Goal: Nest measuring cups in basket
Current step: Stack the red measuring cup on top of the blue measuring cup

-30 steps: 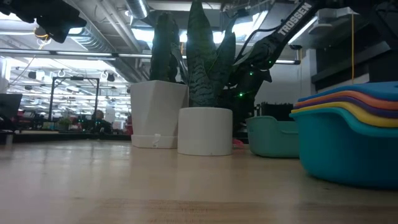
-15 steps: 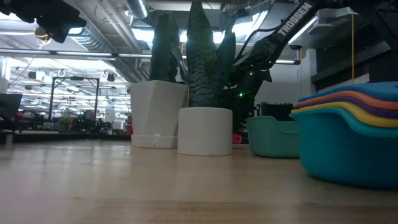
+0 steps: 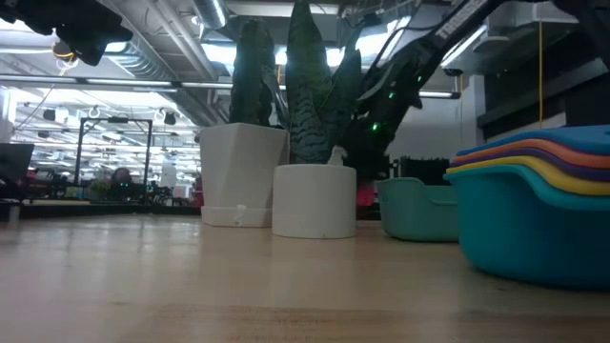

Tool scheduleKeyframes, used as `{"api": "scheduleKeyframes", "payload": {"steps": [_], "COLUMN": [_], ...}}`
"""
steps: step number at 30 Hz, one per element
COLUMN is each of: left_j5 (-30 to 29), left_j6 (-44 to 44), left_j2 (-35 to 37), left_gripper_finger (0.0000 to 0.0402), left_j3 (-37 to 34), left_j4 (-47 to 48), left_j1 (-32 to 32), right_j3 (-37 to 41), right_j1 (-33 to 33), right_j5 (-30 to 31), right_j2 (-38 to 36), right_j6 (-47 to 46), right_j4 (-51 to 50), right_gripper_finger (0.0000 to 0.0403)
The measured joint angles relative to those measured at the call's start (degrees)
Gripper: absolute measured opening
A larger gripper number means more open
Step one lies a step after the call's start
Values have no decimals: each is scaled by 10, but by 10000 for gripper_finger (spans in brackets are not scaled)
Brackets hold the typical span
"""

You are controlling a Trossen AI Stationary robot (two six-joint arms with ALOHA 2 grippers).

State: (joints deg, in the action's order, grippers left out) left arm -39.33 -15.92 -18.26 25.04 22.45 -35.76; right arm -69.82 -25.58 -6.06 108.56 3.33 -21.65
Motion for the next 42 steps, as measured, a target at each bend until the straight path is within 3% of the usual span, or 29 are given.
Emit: {"api": "scheduleKeyframes", "payload": {"steps": [6, 12, 18, 24, 29, 33, 39, 42], "left_j5": [-2, -2, -2, -2, -2, -2, -2, -2], "left_j6": [0, 0, 0, 0, 0, 0, 0, 0], "left_j2": [0, 0, 0, 0, 0, 0, 0, 0], "left_gripper_finger": [110, 110, 110, 110, 110, 110, 110, 110], "left_j3": [0, 0, 0, 0, 0, 0, 0, 0], "left_j4": [-1, -2, -2, -2, -2, -2, -2, -2], "left_j1": [0, 0, 0, 0, 0, 0, 0, 0], "right_j3": [0, 0, 0, 0, 0, 0, 0, 0], "right_j1": [-5, -11, 15, 160, 336, 455, 549, 576], "right_j5": [5, 20, -14, 11, 131, 187, 226, 231], "right_j2": [-91, -225, -363, -447, -455, -427, -350, -311], "right_j6": [-5, -75, -264, -472, -619, -664, -698, -707], "right_j4": [-104, -218, -298, -307, -296, -243, -82, -49], "right_gripper_finger": [8, 12, 11, 13, 13, 13, 14, 14]}}
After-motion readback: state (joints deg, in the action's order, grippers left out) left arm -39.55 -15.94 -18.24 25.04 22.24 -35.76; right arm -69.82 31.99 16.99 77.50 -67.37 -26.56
